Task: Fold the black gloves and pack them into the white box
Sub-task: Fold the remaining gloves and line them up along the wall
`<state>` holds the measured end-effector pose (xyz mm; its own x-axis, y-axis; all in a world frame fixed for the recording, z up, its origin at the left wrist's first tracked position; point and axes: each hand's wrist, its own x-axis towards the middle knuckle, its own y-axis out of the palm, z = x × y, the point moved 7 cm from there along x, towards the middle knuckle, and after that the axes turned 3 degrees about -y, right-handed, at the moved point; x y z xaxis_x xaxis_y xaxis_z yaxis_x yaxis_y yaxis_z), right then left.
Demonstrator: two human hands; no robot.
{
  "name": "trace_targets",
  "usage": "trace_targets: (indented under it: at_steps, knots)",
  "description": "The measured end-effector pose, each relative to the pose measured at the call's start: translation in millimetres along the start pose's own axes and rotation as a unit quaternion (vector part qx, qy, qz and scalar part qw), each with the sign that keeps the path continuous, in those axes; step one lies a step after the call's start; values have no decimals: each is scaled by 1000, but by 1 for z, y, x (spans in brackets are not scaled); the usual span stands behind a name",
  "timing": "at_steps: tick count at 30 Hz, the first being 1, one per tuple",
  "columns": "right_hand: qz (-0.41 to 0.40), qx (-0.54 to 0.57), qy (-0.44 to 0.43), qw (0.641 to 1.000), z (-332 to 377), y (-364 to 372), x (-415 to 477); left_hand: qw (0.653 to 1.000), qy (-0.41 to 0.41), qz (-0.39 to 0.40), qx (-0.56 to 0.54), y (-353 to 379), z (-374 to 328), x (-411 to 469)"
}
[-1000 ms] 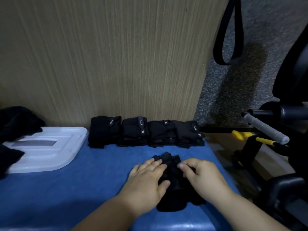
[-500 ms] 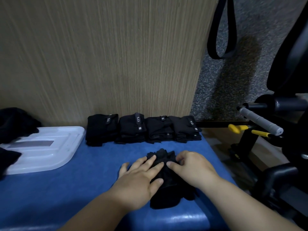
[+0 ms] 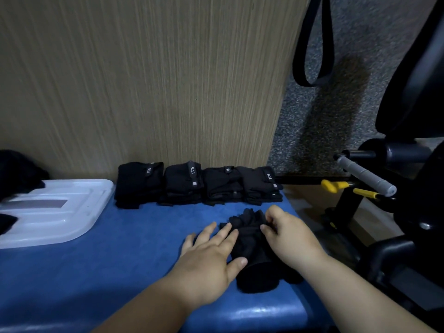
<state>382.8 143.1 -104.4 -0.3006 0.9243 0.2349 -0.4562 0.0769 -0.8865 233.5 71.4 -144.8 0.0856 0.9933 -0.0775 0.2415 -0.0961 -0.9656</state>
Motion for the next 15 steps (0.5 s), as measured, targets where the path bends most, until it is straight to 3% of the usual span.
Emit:
trace_targets:
  at_steps: [6, 9, 12, 15]
  knots:
    - [-41, -60, -83, 994, 5, -3, -3, 997, 33, -48, -47, -9, -12, 3]
    - [62, -68, -129, 987, 12, 13, -8, 998, 37, -24, -32, -3, -12, 7]
    - [197, -93, -110, 970, 7, 36, -15, 1000, 19, 3, 5, 5, -9, 8]
    - [226, -124, -91, 962, 2, 41, -16, 999, 2, 26, 21, 7, -6, 7]
